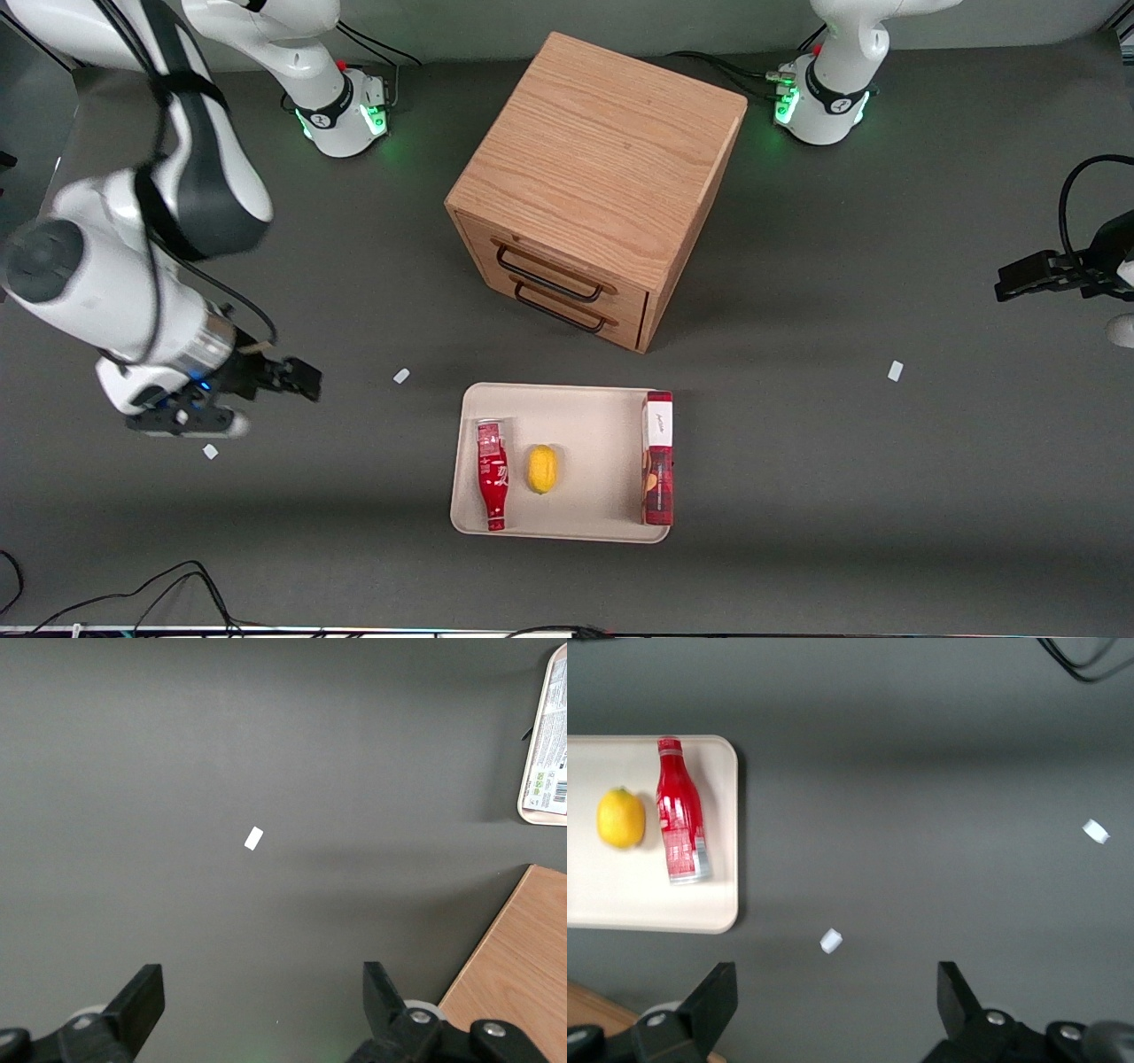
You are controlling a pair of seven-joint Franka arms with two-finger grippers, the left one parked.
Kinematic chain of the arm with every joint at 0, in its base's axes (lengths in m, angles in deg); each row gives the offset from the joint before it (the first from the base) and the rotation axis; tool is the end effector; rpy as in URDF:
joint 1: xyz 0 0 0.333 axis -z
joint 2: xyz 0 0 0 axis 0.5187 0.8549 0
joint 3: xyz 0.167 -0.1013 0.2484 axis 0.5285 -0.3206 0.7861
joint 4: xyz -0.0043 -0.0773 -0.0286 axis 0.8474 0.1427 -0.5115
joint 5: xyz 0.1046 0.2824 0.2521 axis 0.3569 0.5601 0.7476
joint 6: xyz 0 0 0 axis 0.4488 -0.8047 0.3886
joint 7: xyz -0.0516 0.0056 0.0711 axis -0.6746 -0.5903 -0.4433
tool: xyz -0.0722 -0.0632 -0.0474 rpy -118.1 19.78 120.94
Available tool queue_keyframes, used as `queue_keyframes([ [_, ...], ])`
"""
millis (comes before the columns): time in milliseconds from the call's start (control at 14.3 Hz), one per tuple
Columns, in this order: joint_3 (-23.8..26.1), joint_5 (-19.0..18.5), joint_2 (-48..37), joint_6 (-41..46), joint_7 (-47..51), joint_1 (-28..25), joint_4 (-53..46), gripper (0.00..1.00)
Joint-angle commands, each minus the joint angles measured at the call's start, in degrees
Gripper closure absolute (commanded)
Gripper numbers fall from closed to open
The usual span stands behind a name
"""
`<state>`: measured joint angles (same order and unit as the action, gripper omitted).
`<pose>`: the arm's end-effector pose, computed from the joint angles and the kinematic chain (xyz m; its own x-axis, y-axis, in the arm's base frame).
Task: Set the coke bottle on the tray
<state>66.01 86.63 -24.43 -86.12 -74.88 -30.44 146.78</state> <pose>0.6349 0.0954 0.4882 0.9963 -0.0506 0.0691 -0.0461 -0.9968 -0.0648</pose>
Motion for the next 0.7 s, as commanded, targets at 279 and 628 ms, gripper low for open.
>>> queue_keyframes([
  [279,-4.89,2.89,-22.16,7.88,-7.91,3.15,16.25,0.00],
  [628,-7.98,2.54,-27.64,10.52,-9.25,3.15,18.64,0.00],
])
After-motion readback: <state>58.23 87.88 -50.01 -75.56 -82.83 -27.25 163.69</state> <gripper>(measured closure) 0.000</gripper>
